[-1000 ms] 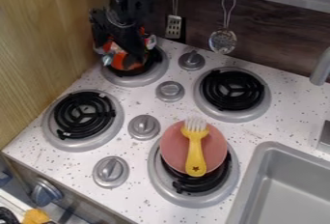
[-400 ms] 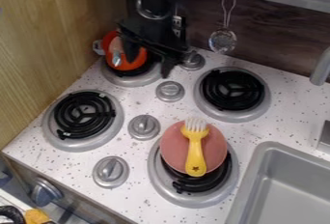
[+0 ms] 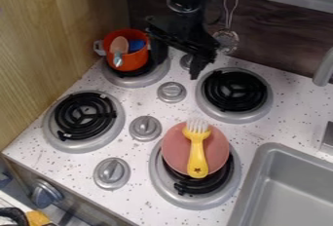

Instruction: Take the orange pot and put yit on the upper left stove

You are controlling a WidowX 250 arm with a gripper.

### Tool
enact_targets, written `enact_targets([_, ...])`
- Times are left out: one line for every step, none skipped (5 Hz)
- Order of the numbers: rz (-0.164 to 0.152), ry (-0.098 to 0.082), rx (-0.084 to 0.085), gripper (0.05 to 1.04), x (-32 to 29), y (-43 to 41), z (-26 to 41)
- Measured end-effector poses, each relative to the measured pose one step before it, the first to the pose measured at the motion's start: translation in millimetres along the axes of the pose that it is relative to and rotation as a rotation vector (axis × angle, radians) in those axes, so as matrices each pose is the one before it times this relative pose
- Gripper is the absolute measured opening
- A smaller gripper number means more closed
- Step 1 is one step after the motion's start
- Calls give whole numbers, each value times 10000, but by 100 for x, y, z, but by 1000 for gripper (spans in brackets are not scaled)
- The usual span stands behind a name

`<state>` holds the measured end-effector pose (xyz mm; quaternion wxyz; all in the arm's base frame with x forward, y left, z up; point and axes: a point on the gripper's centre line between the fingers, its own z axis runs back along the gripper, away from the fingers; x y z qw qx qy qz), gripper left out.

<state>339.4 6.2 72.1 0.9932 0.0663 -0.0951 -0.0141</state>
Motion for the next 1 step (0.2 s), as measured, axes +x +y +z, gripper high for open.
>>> enact_targets([-672, -614, -262, 1000, 1009, -1597, -256])
